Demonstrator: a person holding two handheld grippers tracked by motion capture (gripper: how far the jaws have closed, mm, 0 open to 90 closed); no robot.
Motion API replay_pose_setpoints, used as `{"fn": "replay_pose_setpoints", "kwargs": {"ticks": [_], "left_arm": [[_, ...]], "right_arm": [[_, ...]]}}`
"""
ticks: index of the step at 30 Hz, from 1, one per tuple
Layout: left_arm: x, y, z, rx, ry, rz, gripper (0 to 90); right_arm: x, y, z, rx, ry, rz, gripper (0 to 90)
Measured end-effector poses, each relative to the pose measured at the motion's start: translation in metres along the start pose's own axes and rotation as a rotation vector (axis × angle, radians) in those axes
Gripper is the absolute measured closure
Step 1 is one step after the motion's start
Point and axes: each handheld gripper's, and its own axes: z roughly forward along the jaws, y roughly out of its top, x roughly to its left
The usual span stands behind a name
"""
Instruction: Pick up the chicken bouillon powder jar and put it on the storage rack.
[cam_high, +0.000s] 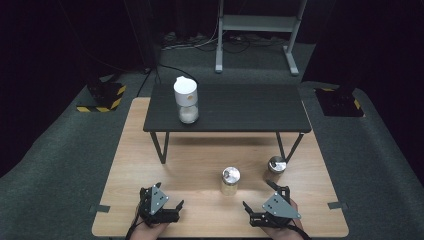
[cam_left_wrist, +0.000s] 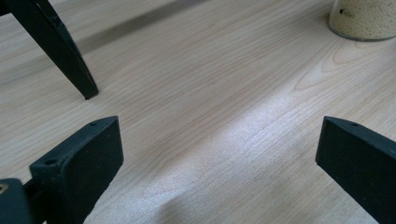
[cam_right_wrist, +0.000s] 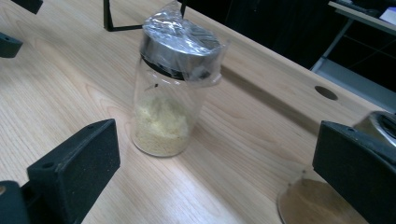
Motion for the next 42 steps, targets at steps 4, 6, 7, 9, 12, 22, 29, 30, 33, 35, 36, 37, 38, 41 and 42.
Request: {"fn": "replay_pose_setpoints", "kwargs": {"ticks": [4, 6, 7, 9, 12, 22, 29, 30, 33, 35, 36, 37, 38, 41, 42], "left_arm": [[0.000, 0.000, 0.000, 0.001, -0.004, -0.002, 1.0], [0.000, 0.000, 0.000, 0.003, -0.003, 0.003, 1.0], [0.000, 0.000, 0.000, 0.004, -0.003, 0.007, 1.0], [-0.001, 0.000, 0.001, 0.006, -0.002, 0.014, 1.0], [-0.002, 0.000, 0.001, 0.009, -0.002, 0.020, 1.0], [-0.002, 0.001, 0.001, 0.011, -0.003, 0.032, 1.0], [-0.003, 0.001, 0.001, 0.012, -0.005, 0.042, 1.0], [-0.003, 0.001, 0.001, 0.012, -0.006, 0.042, 1.0], [-0.004, 0.001, 0.001, 0.011, -0.009, 0.046, 1.0], [-0.004, 0.001, 0.001, 0.011, -0.009, 0.048, 1.0], [-0.004, 0.001, 0.001, 0.011, -0.009, 0.048, 1.0], [-0.004, 0.001, 0.001, 0.011, -0.010, 0.047, 1.0], [-0.004, 0.001, 0.001, 0.011, -0.010, 0.046, 1.0], [-0.003, 0.001, 0.001, 0.011, -0.011, 0.045, 1.0], [-0.003, 0.001, 0.001, 0.010, -0.012, 0.045, 1.0]], "right_arm": [[0.002, 0.002, 0.004, -0.003, 0.009, 0.008, 0.0], [0.003, 0.003, 0.006, -0.004, 0.012, 0.012, 0.0], [0.004, 0.004, 0.008, -0.004, 0.015, 0.015, 0.0], [0.005, 0.004, 0.010, -0.003, 0.019, 0.017, 0.0], [0.006, 0.006, 0.013, -0.006, 0.032, 0.038, 0.0], [0.008, 0.013, 0.023, -0.017, 0.041, 0.053, 0.0], [0.009, 0.015, 0.029, -0.022, 0.042, 0.062, 0.0], [0.009, 0.016, 0.031, -0.021, 0.041, 0.064, 0.0], [0.009, 0.018, 0.033, -0.024, 0.039, 0.065, 0.0], [0.010, 0.018, 0.035, -0.023, 0.041, 0.065, 0.0], [0.010, 0.019, 0.036, -0.023, 0.042, 0.065, 0.0], [0.010, 0.019, 0.037, -0.023, 0.046, 0.068, 0.0], [0.010, 0.020, 0.038, -0.025, 0.048, 0.069, 0.0], [0.010, 0.021, 0.040, -0.026, 0.049, 0.075, 0.0], [0.010, 0.022, 0.041, -0.027, 0.049, 0.074, 0.0]]}}
